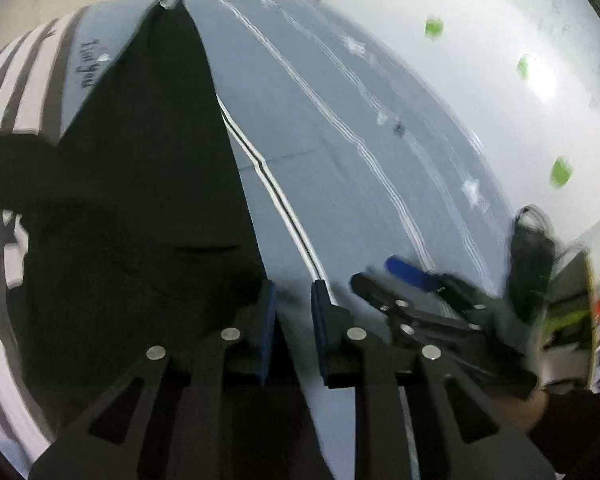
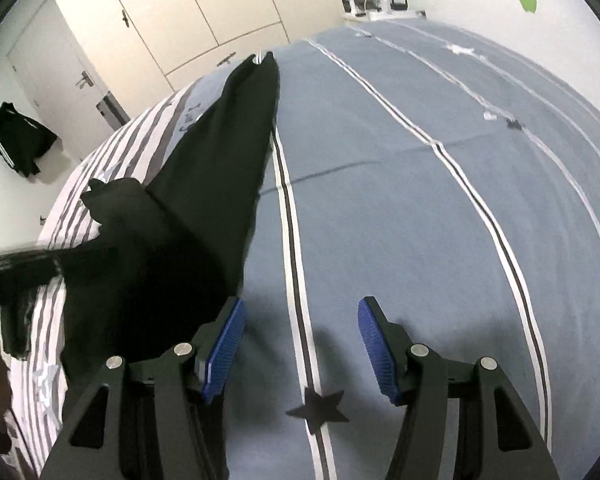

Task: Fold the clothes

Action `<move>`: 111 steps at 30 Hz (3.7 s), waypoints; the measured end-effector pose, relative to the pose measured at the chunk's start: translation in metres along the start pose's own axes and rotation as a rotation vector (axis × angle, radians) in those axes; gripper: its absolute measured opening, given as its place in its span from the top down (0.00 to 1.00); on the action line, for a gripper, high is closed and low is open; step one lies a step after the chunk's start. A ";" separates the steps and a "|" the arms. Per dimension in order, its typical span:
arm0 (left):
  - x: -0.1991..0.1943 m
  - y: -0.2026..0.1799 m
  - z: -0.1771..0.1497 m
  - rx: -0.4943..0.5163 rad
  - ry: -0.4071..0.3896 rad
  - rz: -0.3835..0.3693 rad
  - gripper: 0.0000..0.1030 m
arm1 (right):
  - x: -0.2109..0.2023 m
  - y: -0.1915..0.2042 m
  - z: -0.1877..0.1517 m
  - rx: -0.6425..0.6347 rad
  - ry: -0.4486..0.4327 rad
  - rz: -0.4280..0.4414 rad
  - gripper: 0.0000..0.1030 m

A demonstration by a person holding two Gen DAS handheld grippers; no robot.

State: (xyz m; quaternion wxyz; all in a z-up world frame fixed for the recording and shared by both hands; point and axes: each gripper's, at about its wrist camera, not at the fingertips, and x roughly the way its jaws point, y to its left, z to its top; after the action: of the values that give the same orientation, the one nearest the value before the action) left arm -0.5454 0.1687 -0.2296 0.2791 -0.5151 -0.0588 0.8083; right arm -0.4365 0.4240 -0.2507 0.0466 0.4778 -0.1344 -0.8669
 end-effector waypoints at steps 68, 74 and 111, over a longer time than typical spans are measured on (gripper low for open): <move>-0.100 0.004 -0.314 -0.299 -0.122 0.350 0.71 | -0.068 0.059 -0.200 -0.071 0.145 0.093 0.46; -0.115 0.023 -0.334 -0.298 -0.114 0.394 0.63 | -0.057 0.078 -0.209 -0.041 0.171 0.108 0.46; -0.084 0.058 -0.359 -0.133 -0.033 0.389 0.91 | -0.069 0.091 -0.257 -0.076 0.286 0.174 0.96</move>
State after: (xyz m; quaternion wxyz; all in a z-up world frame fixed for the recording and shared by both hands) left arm -0.2313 0.0075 -0.3503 0.0821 -0.5205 -0.0160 0.8497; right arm -0.1876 0.3026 -0.3001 0.1583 0.5807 -0.1344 -0.7872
